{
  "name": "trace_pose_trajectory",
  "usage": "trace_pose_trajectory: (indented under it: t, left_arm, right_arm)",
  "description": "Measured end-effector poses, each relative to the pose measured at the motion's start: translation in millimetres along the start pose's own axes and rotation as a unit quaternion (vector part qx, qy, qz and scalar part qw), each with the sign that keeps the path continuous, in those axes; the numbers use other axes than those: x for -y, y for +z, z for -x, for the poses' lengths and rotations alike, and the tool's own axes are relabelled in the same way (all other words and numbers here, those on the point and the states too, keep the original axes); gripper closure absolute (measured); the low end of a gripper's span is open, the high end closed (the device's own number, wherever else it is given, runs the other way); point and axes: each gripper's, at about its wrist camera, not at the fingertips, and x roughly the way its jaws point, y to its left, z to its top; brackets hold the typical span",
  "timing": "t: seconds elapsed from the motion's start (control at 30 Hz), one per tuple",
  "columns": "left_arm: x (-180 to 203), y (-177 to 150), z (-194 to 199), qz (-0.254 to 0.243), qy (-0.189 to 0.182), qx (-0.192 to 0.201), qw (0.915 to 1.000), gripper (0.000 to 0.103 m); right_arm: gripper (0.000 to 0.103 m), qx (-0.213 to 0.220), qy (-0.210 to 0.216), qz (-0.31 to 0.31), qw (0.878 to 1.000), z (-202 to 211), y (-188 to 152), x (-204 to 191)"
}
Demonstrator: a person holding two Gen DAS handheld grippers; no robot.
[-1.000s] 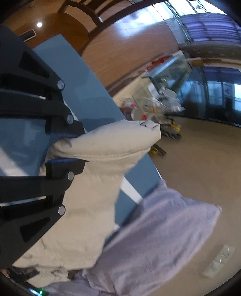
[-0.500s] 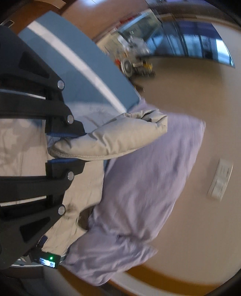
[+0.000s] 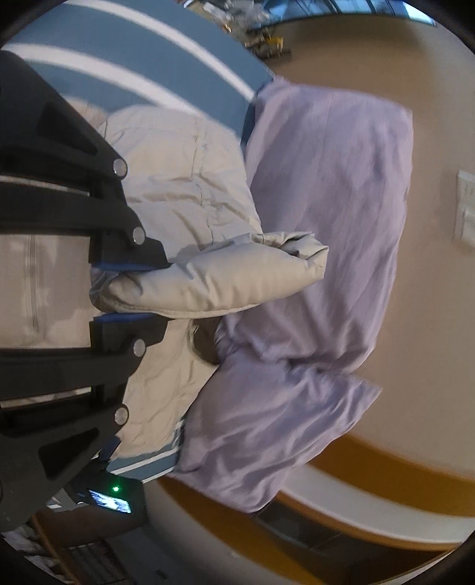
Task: Fold large clothes
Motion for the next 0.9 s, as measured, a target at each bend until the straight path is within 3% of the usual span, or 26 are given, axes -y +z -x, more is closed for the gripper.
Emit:
trace_pose_trajectory:
  t: [0.33, 0.53, 0.6, 0.67, 0.9]
  left_arm:
    - [45.8, -48.2, -77.2, -0.032, -0.027, -0.099, 0.9942, 0.084]
    - [50.7, -71.5, -107.5, -0.036, -0.031, -0.147, 0.9880, 0.074]
    - [48.5, -73.7, -106.8, -0.032, -0.043, -0.152, 0.9870, 0.065]
    - [47.5, -73.7, -101.9, -0.034, -0.042, -0.146, 0.9878, 0.046]
    - [22.4, -61.7, -73.4, -0.039, -0.018, -0.104, 0.9936, 0.036]
  right_arm:
    - [0.015, 0.008, -0.013, -0.006, 1.000, -3.0, -7.7, 18.1]
    - [0.015, 0.017, -0.024, -0.005, 1.000, -0.8, -10.9, 21.9]
    - [0.015, 0.018, -0.025, -0.008, 0.999, -0.5, -11.1, 23.8]
    - [0.015, 0.020, -0.026, -0.011, 0.999, 0.7, -10.9, 24.7]
    - [0.015, 0.042, 0.010, -0.010, 0.999, 11.7, -7.6, 15.1]
